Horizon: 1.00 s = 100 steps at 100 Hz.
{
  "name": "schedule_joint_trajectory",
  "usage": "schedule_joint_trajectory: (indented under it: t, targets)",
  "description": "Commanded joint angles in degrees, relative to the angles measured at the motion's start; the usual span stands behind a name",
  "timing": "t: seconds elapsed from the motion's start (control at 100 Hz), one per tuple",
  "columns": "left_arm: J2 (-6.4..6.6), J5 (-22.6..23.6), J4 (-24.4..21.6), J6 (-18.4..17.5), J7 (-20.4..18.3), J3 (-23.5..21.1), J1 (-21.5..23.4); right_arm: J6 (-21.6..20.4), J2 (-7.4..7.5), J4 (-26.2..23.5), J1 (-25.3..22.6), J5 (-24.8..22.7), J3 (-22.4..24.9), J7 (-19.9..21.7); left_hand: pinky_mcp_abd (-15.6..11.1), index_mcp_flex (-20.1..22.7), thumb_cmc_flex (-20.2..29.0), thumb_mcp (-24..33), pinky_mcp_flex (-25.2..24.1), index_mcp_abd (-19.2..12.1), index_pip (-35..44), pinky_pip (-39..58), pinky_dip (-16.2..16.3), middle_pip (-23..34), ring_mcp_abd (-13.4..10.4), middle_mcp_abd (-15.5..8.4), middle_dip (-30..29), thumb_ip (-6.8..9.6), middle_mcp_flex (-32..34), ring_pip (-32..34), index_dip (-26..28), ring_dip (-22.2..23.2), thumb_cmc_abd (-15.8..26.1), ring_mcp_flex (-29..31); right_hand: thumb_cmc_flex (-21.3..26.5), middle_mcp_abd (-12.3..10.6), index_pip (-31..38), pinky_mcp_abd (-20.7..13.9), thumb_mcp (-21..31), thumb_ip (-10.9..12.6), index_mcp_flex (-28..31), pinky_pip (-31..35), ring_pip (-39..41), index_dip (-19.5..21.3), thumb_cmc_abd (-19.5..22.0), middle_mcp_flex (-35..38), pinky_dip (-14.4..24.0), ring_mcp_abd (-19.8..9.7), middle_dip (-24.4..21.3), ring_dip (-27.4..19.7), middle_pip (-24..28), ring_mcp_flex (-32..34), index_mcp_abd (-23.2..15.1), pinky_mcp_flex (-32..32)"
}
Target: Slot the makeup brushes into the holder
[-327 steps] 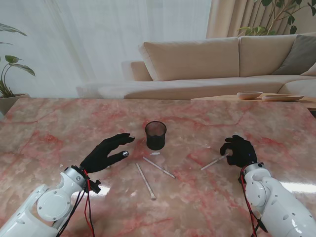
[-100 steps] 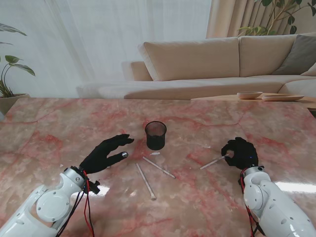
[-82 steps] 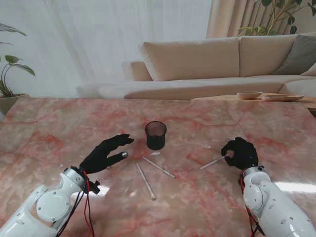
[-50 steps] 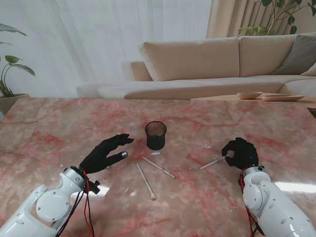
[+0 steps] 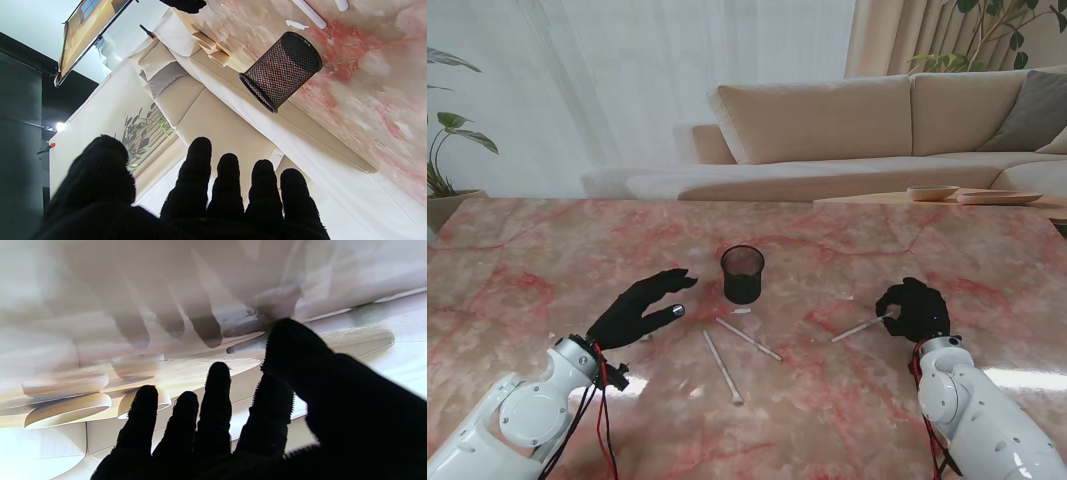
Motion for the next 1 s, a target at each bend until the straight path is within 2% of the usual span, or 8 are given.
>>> schedule_joint_trajectory:
  t: [0.0, 0.09, 0.2, 0.37, 0.55, 0.76, 0.99]
  targets:
    - [-0.03, -0.1, 0.2, 0.1, 0.0, 0.1, 0.0, 1.0, -0.47, 4.4, -2.4, 0.1, -1.0, 2.3, -0.6, 0.2, 1.3, -2.3, -0.2, -2.2, 0.7, -1.6, -0.7, -0.8, -2.8, -1.0, -0.5, -0.94, -0.2, -1.7, 0.4, -0.7, 2.0, -0.8, 4.3, -1.7, 5.3, -1.7, 2.7, 2.3, 7.8, -0.1, 0.2, 5.3, -0.6, -0.2, 2.1, -2.1, 0.5, 1.3, 0.1, 0.1, 3.3, -1.2]
    - [-0.03, -0.1, 0.2, 0.1, 0.0, 0.2, 0.1, 1.2, -0.5, 4.5, -2.5, 0.4, -1.2, 2.6, -0.5, 0.2, 1.4, -2.3, -0.2, -2.1, 0.7, -1.6, -0.7, -0.8, -2.7, -1.0, -0.5, -0.93, -0.3, -1.6, 0.4, -0.7, 2.0, -0.8, 3.5, -1.5, 3.7, -2.2, 3.6, 1.2, 6.2, -0.8, 0.6, 13.4, 2.4, -2.0, 2.8, -2.6, 2.1, 2.1, 1.4, -1.0, 3.6, -1.9]
    - [-0.03, -0.1, 0.1, 0.2, 0.0, 0.1, 0.2, 1.3, -0.6, 5.4, -2.3, 0.9, -1.9, 2.4, -0.5, 0.2, 1.3, -2.4, -0.2, -2.2, 0.7, -1.6, -0.7, -0.8, -2.8, -1.0, -0.5, -0.94, -0.2, -1.6, 0.4, -0.7, 2.0, -0.8, 3.3, -1.3, 3.7, -2.7, 4.3, 0.2, 5.5, -1.4, 1.4, 16.8, 3.4, -3.3, 3.2, -3.1, 3.6, 2.9, 2.8, -2.0, 4.6, -2.3]
    - [0.0, -0.1, 0.0, 0.3, -0.2, 0.1, 0.3, 1.0, -1.03, 6.4, -2.1, 2.5, -2.4, 2.0, -0.3, 0.3, 1.4, -2.4, -0.3, -2.2, 0.7, -1.6, -0.7, -0.8, -2.7, -1.0, -0.5, -0.93, -0.1, -1.6, 0.4, -0.7, 2.0, -0.8, 2.9, -1.1, 5.6, -3.2, 8.8, -0.3, 6.3, -1.6, 3.6, 18.0, 0.6, -3.4, 4.0, -3.6, 5.8, 4.5, 5.3, -2.7, 6.5, -1.9]
    - [-0.01, -0.1, 0.0, 0.4, -0.1, 0.1, 0.4, 0.4, -1.37, 6.9, -2.2, 3.6, -2.2, 1.5, -0.3, 0.2, 1.3, -2.5, -0.3, -2.2, 0.7, -1.6, -0.8, -0.8, -2.8, -1.0, -0.5, -0.92, -0.2, -1.7, 0.4, -0.8, 2.0, -0.8, 2.1, -1.2, 6.9, -3.4, 12.4, 0.5, 7.0, -1.0, 5.7, 18.4, -1.8, -3.2, 4.8, -3.8, 8.1, 5.8, 7.2, -2.6, 7.0, -1.1]
    - [-0.03, -0.2, 0.0, 0.5, -0.1, 0.2, 0.5, -0.7, -1.85, 5.9, -3.1, 4.6, -0.6, 0.4, 0.0, 0.1, 1.3, -2.5, -0.3, -2.2, 0.7, -1.6, -0.7, -0.9, -2.7, -0.9, -0.6, -0.9, -0.2, -1.7, 0.4, -0.8, 2.1, -0.9, 1.8, -1.4, 7.2, -3.3, 13.1, 1.0, 6.9, -0.3, 6.6, 18.4, -2.0, -2.7, 5.2, -3.9, 9.7, 6.4, 8.7, -2.3, 7.1, -0.9]
    - [-0.11, -0.3, 0.0, 0.5, 0.2, 0.3, 0.6, -1.3, -1.73, 3.5, -4.3, 4.1, 1.4, 1.1, 0.0, 0.0, 1.4, -2.5, -0.3, -2.2, 0.7, -1.6, -0.7, -0.9, -2.6, -0.9, -0.6, -0.87, -0.3, -1.7, 0.4, -0.8, 2.1, -0.9, 1.7, -1.4, 7.3, -3.2, 13.0, 1.3, 6.8, 0.1, 6.9, 18.4, -1.9, -2.3, 5.4, -3.8, 10.5, 6.6, 9.1, -1.7, 7.2, -0.6]
